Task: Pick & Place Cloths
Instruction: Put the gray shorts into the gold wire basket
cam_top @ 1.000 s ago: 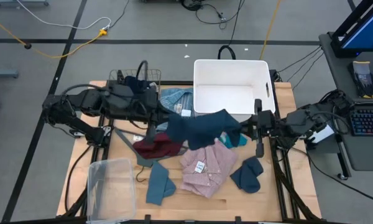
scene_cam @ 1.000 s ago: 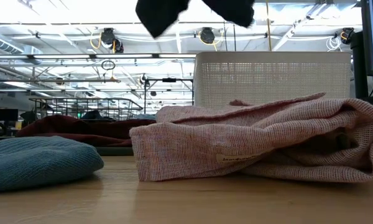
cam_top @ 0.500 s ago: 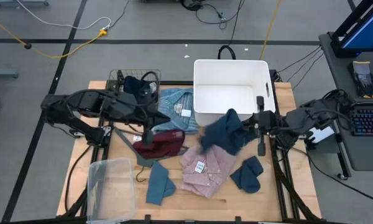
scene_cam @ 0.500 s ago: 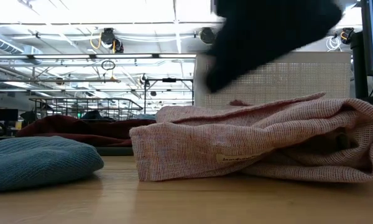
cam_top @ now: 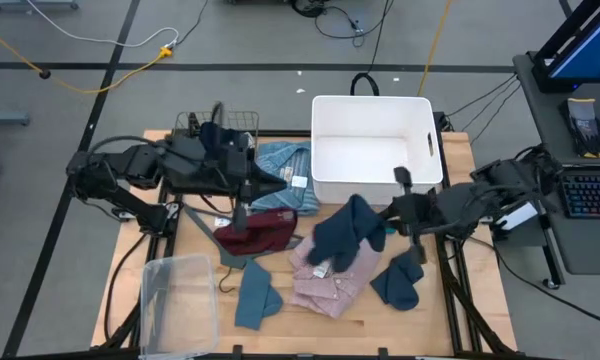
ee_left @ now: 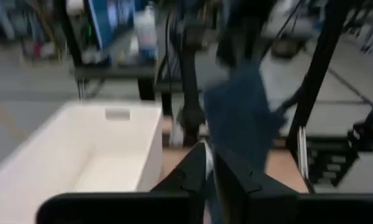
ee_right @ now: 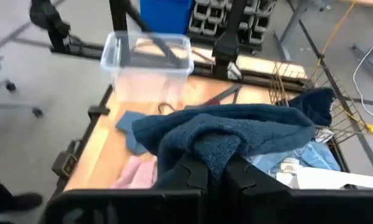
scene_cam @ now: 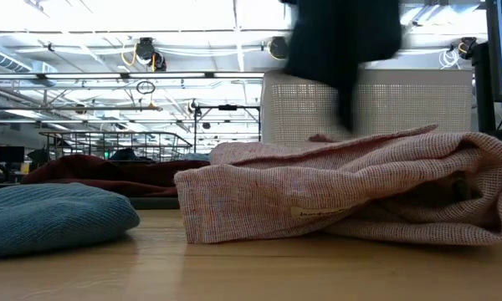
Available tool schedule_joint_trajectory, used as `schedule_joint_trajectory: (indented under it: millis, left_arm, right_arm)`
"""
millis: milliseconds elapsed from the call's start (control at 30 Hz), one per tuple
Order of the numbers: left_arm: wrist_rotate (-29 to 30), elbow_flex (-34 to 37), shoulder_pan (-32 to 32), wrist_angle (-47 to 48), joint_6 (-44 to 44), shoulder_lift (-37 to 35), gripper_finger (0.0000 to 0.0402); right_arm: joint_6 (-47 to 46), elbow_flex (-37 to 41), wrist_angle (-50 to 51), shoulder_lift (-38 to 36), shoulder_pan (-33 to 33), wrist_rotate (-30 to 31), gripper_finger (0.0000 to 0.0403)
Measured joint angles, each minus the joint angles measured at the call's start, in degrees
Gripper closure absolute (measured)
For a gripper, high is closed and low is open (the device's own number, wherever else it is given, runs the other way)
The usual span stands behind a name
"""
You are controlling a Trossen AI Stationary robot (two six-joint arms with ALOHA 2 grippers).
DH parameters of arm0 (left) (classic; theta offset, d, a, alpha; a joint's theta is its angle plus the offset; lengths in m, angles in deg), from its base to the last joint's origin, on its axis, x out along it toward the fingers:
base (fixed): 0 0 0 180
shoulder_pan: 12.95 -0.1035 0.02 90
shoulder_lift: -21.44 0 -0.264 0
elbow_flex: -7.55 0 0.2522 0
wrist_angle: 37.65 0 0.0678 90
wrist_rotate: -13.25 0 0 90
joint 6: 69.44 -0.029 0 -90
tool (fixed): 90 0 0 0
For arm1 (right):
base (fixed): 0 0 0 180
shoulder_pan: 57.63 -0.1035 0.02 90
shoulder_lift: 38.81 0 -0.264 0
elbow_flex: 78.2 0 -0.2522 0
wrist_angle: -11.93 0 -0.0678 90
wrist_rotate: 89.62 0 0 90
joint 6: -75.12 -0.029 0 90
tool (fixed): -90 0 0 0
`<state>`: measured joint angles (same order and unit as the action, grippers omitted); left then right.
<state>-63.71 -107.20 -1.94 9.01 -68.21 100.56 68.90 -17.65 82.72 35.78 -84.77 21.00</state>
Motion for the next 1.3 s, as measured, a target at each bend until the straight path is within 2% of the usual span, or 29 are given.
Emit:
schedule_joint_trajectory:
  millis: [233, 467, 633, 733, 867, 1300]
  left_arm:
    - [-5.51, 0.01, 0.04, -9.44, -1.65, 1.6, 0.0295]
    - [-5.69, 0.04, -0.07, -12.19, -1.1, 6.07, 0.0213]
    - [-5.76, 0.07, -0.04, -13.36, -0.65, 8.85, 0.0174]
    - [-6.12, 0.07, -0.04, -13.24, 1.04, 9.14, 0.0161]
    - [-9.42, 0.04, -0.05, -13.59, 3.09, 9.01, 0.0156]
    - [-9.82, 0.04, -0.07, -13.54, 3.83, 9.01, 0.0158]
  right_arm:
    - [7.72, -0.69, 0.74, 4.25, 0.02, 0.03, 0.0403]
    - [21.12, -0.7, -2.36, 7.89, 0.17, 0.38, 0.0403]
    - [30.02, -0.69, -8.94, 9.75, 0.13, 6.19, 0.0403]
    - [33.2, -0.7, -11.91, 9.92, 0.15, 10.81, 0.0403]
    - [35.86, -0.7, -16.7, 9.92, 0.15, 15.12, 0.0403]
    - [39.95, -0.68, -24.47, 9.99, 1.24, 15.33, 0.0403]
